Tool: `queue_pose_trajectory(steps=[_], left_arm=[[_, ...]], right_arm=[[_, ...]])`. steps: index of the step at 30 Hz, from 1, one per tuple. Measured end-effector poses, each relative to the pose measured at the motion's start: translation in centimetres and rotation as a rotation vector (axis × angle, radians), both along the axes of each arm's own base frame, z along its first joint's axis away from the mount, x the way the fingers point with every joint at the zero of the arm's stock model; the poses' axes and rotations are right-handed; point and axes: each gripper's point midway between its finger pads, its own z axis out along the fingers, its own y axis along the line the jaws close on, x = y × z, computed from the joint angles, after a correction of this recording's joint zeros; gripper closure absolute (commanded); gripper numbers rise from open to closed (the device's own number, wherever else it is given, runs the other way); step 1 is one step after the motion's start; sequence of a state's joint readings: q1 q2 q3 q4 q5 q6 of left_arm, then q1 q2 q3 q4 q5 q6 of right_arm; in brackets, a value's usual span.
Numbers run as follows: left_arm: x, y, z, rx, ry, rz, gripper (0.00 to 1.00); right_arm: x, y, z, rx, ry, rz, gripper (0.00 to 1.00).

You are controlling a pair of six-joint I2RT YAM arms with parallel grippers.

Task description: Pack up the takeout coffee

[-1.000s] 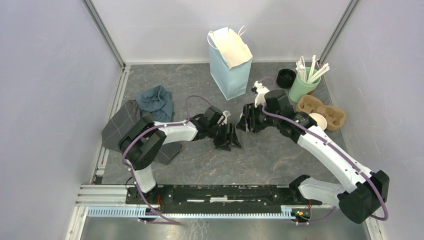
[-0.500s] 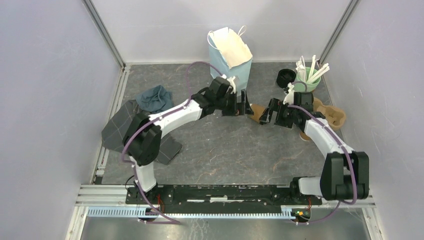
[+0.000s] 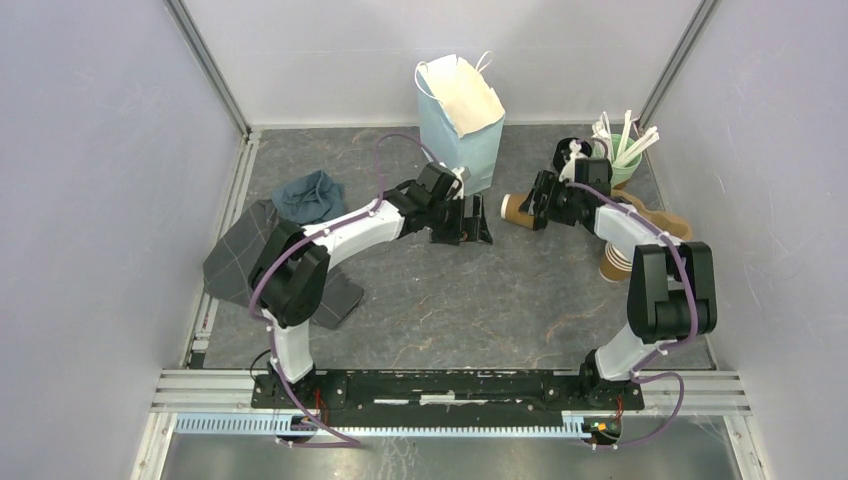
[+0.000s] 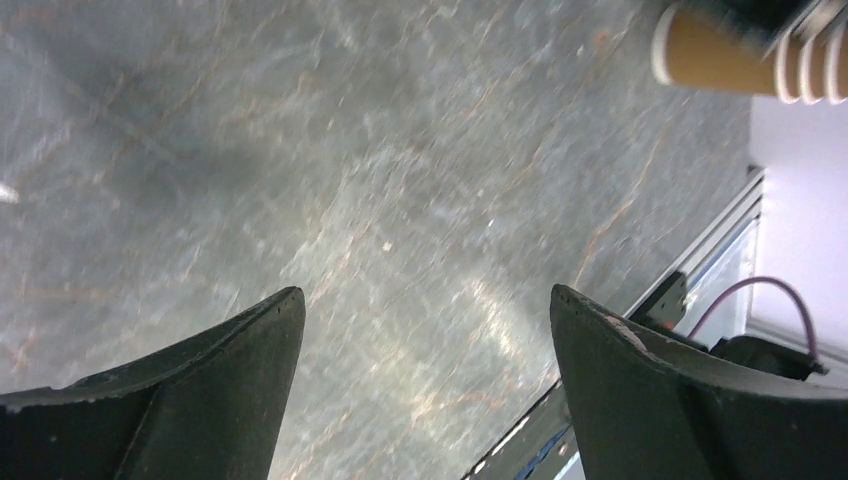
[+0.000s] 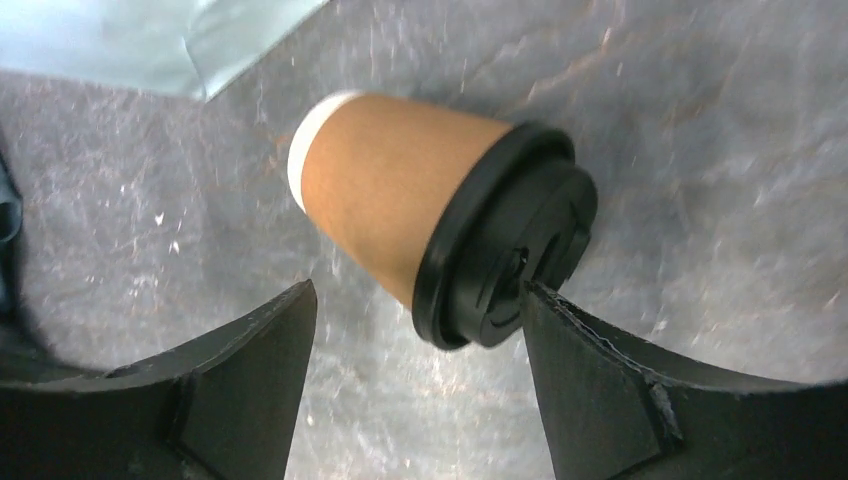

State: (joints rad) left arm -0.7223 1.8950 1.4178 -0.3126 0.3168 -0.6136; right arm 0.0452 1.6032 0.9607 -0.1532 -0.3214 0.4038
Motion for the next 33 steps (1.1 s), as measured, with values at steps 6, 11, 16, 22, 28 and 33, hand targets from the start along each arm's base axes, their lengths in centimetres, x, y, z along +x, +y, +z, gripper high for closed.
queue_pose_trajectory(steps=[6, 11, 16, 22, 28, 33], left_arm=[[-2.7, 2.4, -0.9, 0.042, 0.040, -0.005, 0.03], [-3.8, 3.3, 0.2, 0.032, 0.030, -0.007, 0.03], [-4.0, 3.4, 0.4, 0.027, 0.030, -0.009, 0.03], [-4.1, 3.4, 0.3, 0.028, 0.034, -0.012, 0.03], [-4.2, 3.4, 0.3, 0.023, 0.039, -0.018, 0.03], [-4.3, 3.4, 0.4, 0.020, 0.040, -0.021, 0.03]], right_arm=[[3.9, -1.0, 1.4, -0.091, -0.095, 0.012, 0.26], [5.6, -1.3, 0.5, -0.122, -0.106, 0.029, 0.42], [6.6, -1.4, 0.4, -0.121, -0.122, 0.043, 0.58], [7.1, -1.8, 0.9, -0.142, -0.140, 0.056, 0.63], [6.7, -2.0, 0.7, -0.171, -0.130, 0.081, 0.67], [5.4, -2.3, 1.0, -0.232, -0.101, 0.092, 0.69]])
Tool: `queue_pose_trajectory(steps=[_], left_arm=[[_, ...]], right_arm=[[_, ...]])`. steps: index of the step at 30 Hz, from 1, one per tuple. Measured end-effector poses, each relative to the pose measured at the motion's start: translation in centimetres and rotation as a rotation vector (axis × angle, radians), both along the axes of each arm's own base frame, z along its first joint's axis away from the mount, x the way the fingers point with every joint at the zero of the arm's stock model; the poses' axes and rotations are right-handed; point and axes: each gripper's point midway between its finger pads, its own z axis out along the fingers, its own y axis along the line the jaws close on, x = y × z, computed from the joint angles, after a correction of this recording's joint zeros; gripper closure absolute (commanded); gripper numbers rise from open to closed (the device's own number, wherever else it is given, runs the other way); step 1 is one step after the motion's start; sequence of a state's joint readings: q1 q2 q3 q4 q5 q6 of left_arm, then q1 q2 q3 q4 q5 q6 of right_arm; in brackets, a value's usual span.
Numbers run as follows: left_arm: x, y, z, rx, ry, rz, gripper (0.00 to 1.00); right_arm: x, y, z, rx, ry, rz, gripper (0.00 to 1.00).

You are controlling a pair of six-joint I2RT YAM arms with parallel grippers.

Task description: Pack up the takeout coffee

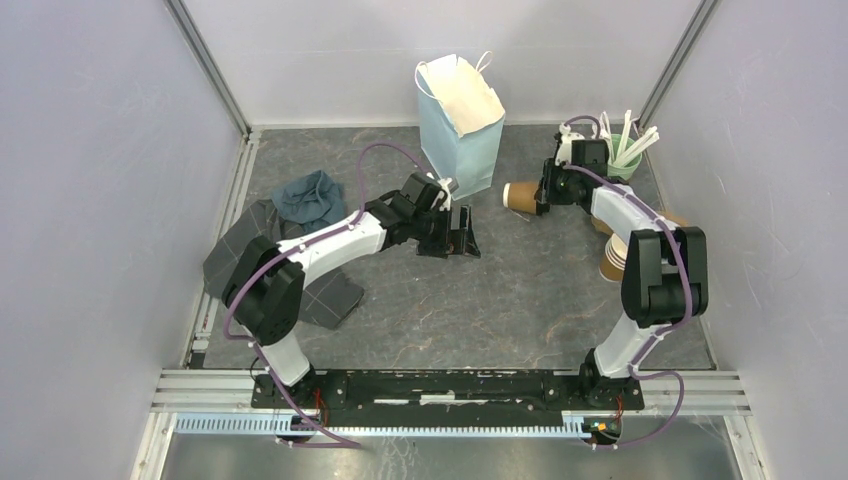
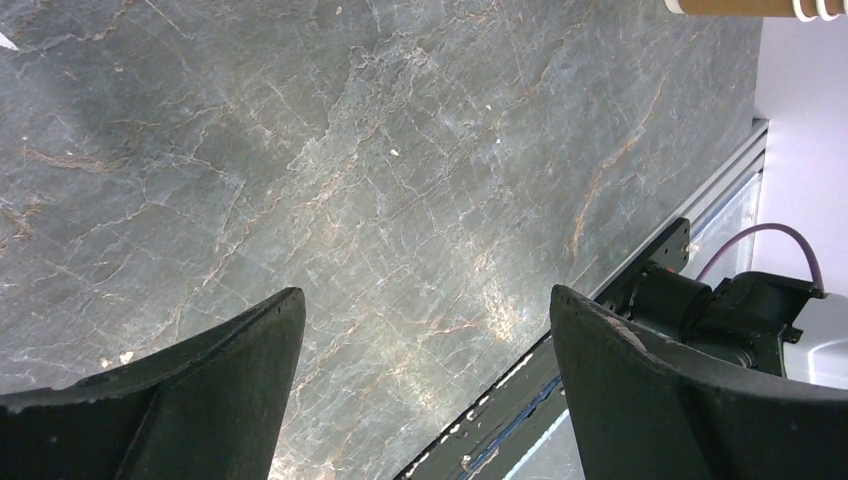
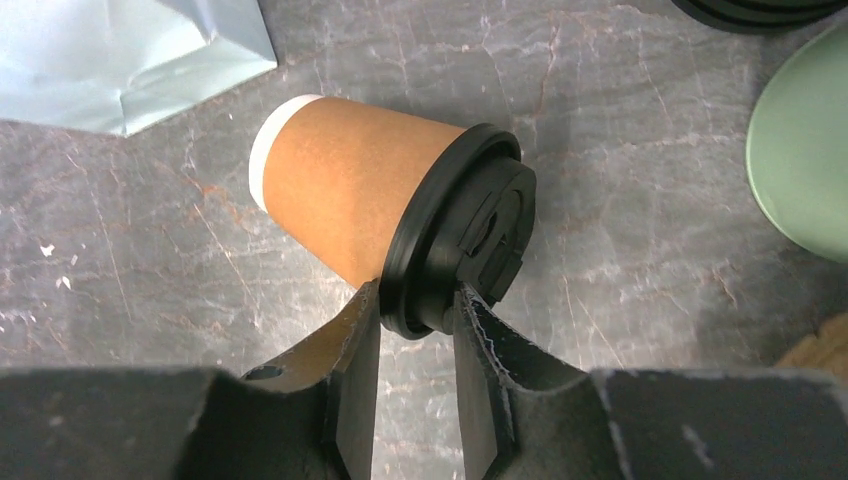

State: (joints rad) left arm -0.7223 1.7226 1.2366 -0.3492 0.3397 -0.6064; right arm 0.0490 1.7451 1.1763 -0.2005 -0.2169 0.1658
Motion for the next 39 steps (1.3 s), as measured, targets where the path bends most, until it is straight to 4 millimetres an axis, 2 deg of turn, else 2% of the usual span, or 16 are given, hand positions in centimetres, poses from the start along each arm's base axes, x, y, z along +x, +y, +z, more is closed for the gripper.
queue_pose_trajectory(steps=[3, 11, 19, 25, 30, 39], left_arm=[[-0.3, 0.3, 0.0, 0.000, 0.001, 0.000, 0.03], [-1.4, 1.6, 1.2, -0.011, -0.031, 0.014, 0.03], [-3.6, 5.2, 3.1, -0.022, -0.099, 0.093, 0.03], [-5.2, 8.2, 4.7, -0.046, -0.150, 0.190, 0.03], [-6.0, 10.3, 6.0, -0.064, -0.195, 0.263, 0.03], [-6.8, 12.6, 7.6, -0.078, -0.240, 0.339, 0.03]], right_arm=[[-1.1, 0.3, 0.8, -0.065, 0.014, 0.005, 0.69], [-5.3, 3.9, 3.5, -0.306, 0.018, 0.104, 0.69], [-11.8, 7.6, 4.2, -0.647, 0.049, 0.278, 0.69], [-16.6, 9.2, 4.6, -0.919, 0.049, 0.400, 0.68], [-18.8, 9.9, 3.9, -1.062, 0.051, 0.459, 0.68], [-20.7, 9.5, 1.6, -1.246, 0.054, 0.478, 0.67]])
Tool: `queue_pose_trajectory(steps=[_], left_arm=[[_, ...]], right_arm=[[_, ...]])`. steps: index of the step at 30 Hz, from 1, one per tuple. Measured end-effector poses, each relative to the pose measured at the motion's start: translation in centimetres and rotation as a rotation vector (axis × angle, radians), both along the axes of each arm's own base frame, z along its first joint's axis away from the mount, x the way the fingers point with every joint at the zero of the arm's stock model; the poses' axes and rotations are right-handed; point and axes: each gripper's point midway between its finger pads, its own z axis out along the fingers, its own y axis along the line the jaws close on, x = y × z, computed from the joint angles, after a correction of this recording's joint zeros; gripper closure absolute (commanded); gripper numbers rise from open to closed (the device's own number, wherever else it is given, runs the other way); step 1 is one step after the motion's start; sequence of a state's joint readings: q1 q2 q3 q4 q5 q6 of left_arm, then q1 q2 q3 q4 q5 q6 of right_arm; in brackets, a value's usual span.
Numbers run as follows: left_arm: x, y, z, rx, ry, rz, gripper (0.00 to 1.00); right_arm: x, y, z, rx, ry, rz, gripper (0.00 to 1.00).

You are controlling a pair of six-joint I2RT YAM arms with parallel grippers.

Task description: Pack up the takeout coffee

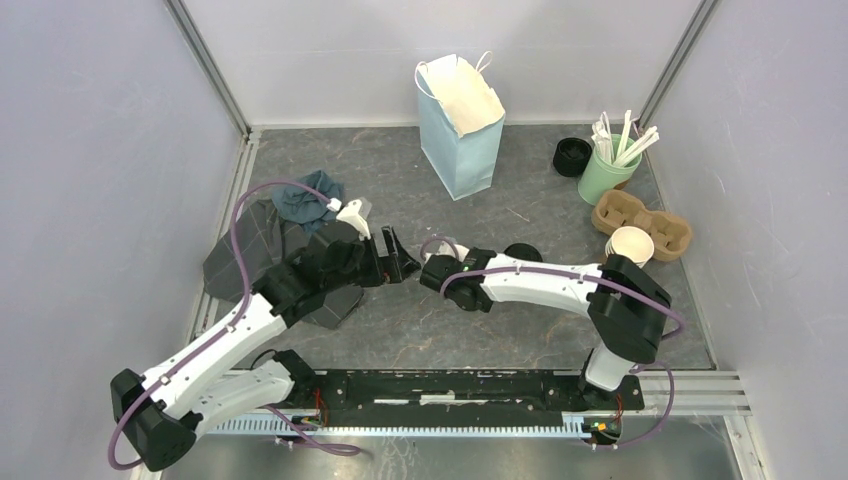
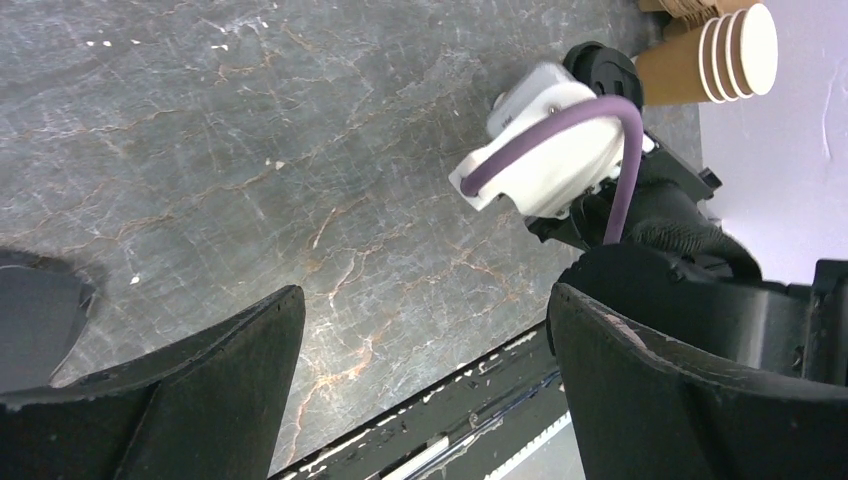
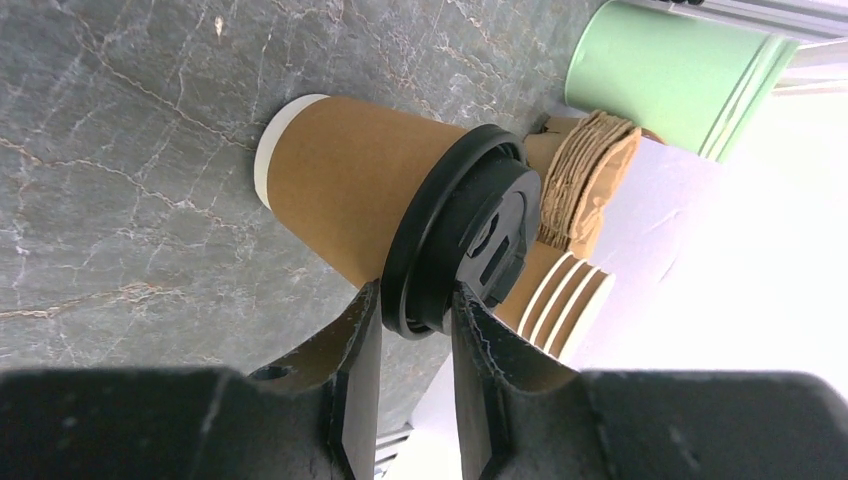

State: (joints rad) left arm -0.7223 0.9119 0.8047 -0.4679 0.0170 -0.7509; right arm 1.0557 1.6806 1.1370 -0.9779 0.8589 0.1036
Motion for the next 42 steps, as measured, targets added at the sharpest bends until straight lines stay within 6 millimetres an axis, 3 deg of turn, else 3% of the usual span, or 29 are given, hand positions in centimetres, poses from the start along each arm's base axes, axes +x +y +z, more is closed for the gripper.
queue_pose_trajectory(steps=[5, 15, 21, 25, 30, 32, 34, 38, 42], left_arm=[[-0.2, 0.6, 0.0, 0.006, 0.001, 0.021, 0.03], [-0.4, 1.1, 0.1, 0.009, -0.003, 0.035, 0.02], [-0.7, 1.4, -0.1, 0.016, 0.004, 0.035, 0.02], [-1.1, 2.1, -0.2, 0.035, 0.010, 0.050, 0.02], [-1.5, 3.7, 0.0, 0.067, 0.003, 0.091, 0.01], [-1.7, 4.1, 0.2, 0.070, -0.002, 0.102, 0.00], [-1.9, 4.4, 0.3, 0.067, 0.000, 0.112, 0.00], [-1.9, 4.3, -0.1, 0.064, 0.030, 0.129, 0.00], [-1.4, 3.9, -1.4, 0.101, 0.072, 0.130, 0.00]], right_arm=[[-0.5, -0.2, -0.2, -0.035, -0.020, 0.014, 0.64], [-0.8, 0.0, -0.2, -0.023, -0.015, 0.014, 0.35], [-1.5, 2.4, 1.0, 0.047, 0.009, 0.042, 0.23], [-2.7, 4.8, 3.3, 0.214, 0.035, 0.070, 0.15], [-4.2, 6.1, 10.1, 0.622, -0.013, 0.105, 0.03], [-4.4, 5.8, 12.5, 0.786, -0.054, 0.103, 0.02], [-4.2, 4.9, 13.6, 0.925, -0.079, 0.081, 0.02], [-1.5, 1.5, 12.2, 1.046, -0.081, -0.069, 0.02], [1.7, 0.6, 10.1, 1.068, -0.031, -0.159, 0.02]])
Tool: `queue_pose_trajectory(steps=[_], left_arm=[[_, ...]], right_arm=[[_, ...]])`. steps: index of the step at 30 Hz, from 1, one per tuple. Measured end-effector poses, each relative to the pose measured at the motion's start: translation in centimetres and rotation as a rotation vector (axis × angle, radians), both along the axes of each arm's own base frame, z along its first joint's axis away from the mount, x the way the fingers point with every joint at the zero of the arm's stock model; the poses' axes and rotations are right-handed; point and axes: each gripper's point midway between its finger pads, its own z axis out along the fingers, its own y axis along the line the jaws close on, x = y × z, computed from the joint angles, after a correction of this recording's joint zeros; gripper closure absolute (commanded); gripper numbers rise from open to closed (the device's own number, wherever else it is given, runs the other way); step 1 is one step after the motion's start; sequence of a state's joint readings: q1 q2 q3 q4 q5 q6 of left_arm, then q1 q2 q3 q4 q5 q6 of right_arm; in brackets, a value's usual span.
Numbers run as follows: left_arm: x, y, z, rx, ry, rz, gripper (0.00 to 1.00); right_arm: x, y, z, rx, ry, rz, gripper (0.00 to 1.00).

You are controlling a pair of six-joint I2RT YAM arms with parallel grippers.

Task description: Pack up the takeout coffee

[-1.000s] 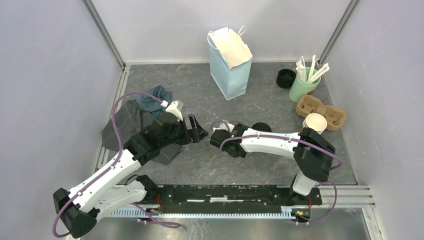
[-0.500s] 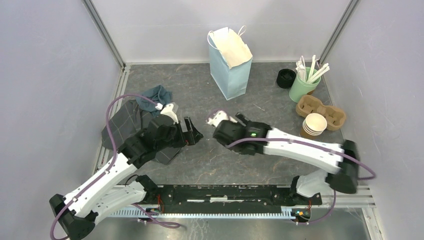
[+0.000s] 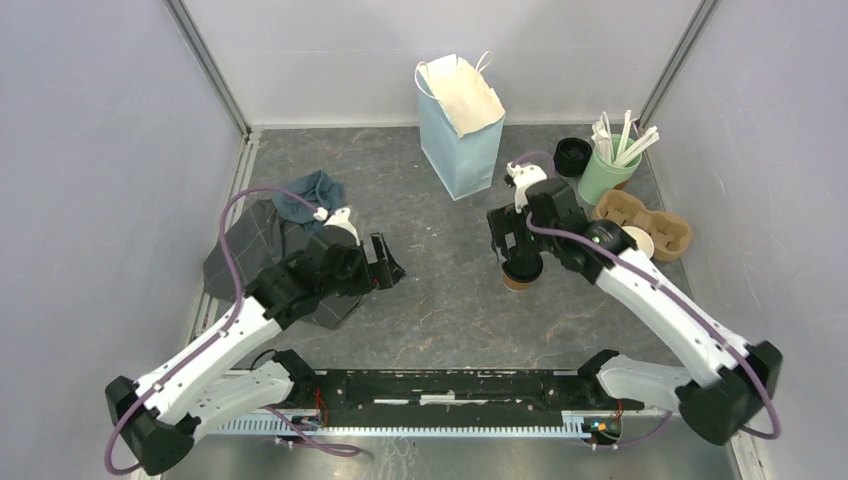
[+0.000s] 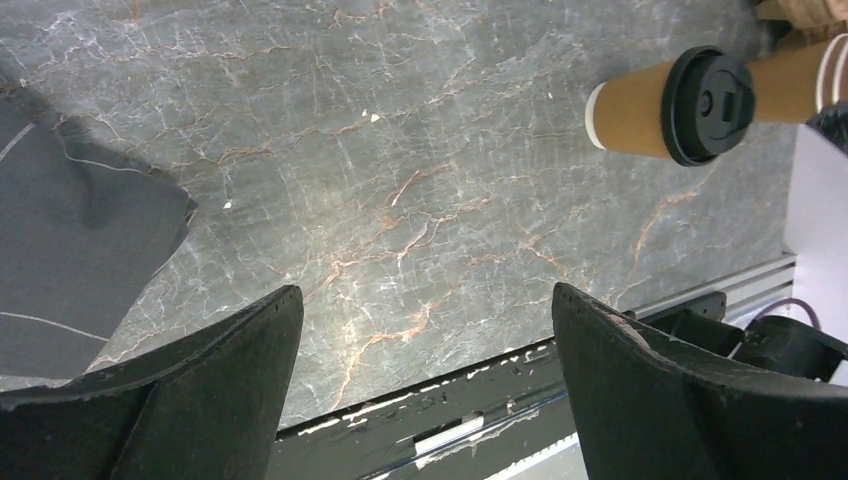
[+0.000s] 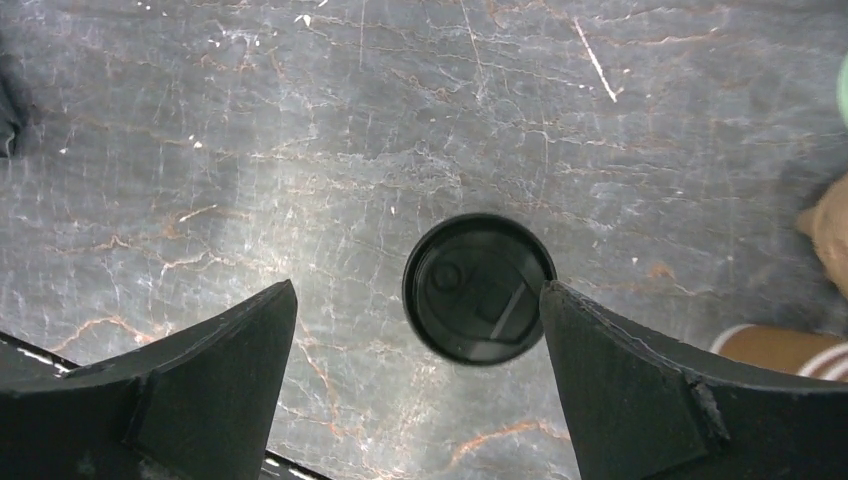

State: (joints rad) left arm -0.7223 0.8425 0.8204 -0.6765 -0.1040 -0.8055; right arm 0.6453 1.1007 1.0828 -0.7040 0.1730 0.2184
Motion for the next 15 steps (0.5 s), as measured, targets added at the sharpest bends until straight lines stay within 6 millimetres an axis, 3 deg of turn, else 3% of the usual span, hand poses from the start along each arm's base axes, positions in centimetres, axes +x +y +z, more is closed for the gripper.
queue_pose_trajectory(steps=[4, 8, 12, 15], left_arm=[[1.0, -0.8, -0.7, 0.047, 0.039, -0.009, 0.00], [3.0, -2.4, -0.2, 0.100, 0.025, -0.055, 0.00], [5.0, -3.6, 0.1, 0.167, -0.008, -0.118, 0.00], [6.2, -4.1, 0.8, 0.216, -0.050, -0.164, 0.00]], right_arm=[[3.9, -0.4, -1.7, 0.070, 0.130, -0.034, 0.02], [9.9, -0.9, -0.9, 0.286, 0.182, -0.099, 0.04], [13.8, -3.8, -0.5, 0.501, 0.210, -0.212, 0.04], [16.0, -6.2, 0.4, 0.494, 0.211, -0.278, 0.05]])
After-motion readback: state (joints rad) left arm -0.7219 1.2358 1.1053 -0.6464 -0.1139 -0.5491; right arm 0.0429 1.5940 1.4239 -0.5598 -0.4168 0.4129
